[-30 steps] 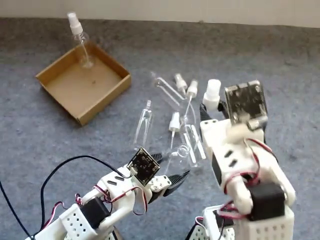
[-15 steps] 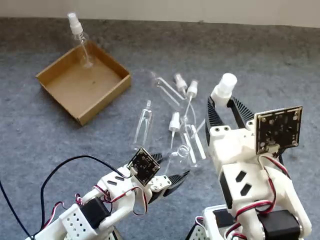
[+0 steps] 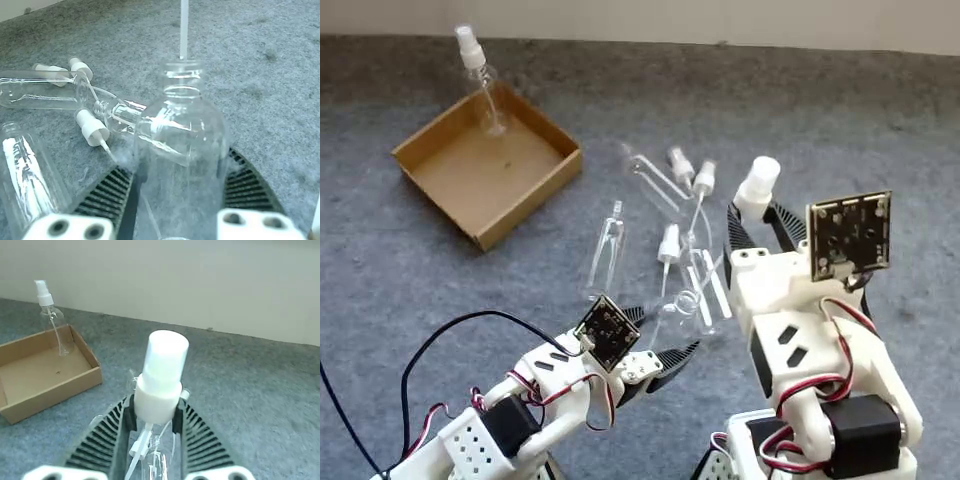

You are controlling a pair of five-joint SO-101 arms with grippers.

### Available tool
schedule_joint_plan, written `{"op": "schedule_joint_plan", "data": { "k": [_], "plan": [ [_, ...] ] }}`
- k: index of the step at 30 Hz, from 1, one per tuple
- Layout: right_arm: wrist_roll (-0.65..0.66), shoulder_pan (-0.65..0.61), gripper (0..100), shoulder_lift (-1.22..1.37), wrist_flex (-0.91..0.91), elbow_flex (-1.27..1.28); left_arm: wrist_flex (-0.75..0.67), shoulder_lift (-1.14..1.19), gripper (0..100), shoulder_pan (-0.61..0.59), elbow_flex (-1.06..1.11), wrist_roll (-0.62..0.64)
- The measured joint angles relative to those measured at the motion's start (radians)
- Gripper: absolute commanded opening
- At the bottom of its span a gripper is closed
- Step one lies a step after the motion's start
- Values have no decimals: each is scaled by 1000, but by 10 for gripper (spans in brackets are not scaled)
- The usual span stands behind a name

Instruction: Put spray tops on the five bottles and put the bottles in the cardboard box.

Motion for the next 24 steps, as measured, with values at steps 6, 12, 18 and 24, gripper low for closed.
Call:
{"op": "schedule_joint_plan", "data": {
  "k": [6,12,18,24],
  "plan": [
    [0,0,6,2,0,9,0,0,50,0,0,0],
    [0,-57,6,0,0,9,0,0,50,0,0,0],
    [0,-97,6,6,0,-8,0,0,50,0,0,0],
    [0,-97,6,-8,0,-71,0,0,50,0,0,0]
  ]
}}
